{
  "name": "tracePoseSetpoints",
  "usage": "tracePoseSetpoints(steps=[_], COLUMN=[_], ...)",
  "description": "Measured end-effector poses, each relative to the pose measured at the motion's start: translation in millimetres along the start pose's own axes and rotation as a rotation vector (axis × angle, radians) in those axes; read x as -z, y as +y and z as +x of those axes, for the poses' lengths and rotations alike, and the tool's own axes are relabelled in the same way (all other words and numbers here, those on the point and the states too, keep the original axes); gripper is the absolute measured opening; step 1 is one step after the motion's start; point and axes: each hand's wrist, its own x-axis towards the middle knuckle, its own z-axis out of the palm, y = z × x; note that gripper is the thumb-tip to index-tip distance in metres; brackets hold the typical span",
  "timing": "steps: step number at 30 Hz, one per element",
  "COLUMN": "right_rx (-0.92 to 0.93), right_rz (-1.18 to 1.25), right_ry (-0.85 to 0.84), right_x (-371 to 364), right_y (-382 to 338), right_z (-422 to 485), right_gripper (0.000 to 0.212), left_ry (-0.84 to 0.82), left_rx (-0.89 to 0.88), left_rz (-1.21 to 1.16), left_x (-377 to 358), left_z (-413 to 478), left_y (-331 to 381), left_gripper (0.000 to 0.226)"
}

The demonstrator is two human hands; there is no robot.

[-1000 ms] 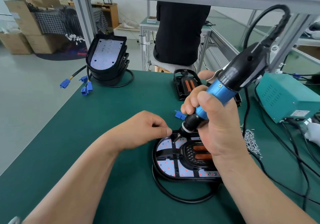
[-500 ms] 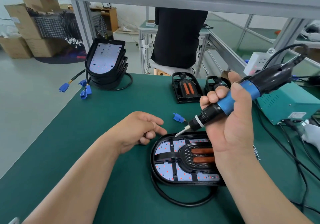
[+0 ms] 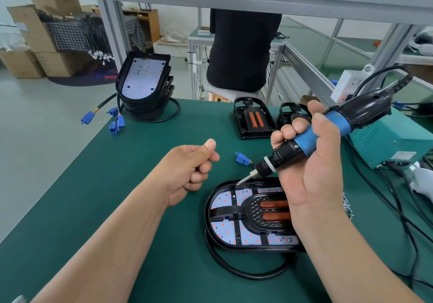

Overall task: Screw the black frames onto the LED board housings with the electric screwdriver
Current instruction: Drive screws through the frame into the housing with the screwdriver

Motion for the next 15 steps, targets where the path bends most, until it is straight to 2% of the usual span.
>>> tracePoseSetpoints(steps=[4, 7, 10, 15], right_rx=[-0.004, -0.005, 0.002, 0.010], right_rz=[-0.001, -0.002, 0.000, 0.002], right_ry=[0.028, 0.053, 0.085, 0.231], right_x=[1.1, 1.5, 2.6, 5.8], right_y=[-0.1, 0.6, 1.4, 5.3], right_z=[-0.7, -1.3, -1.1, 1.0], right_gripper=[0.022, 0.020, 0.019, 0.025], left_ry=[-0.011, -0.025, -0.062, -0.117], left_rx=[0.073, 0.106, 0.090, 0.047], left_rz=[0.020, -0.051, -0.092, -0.006], left_x=[0.4, 2.9, 4.4, 1.1], left_z=[-2.2, -3.2, -5.1, -4.7], left_y=[0.6, 1.2, 3.2, 0.2], left_gripper=[0.040, 0.030, 0.025, 0.017])
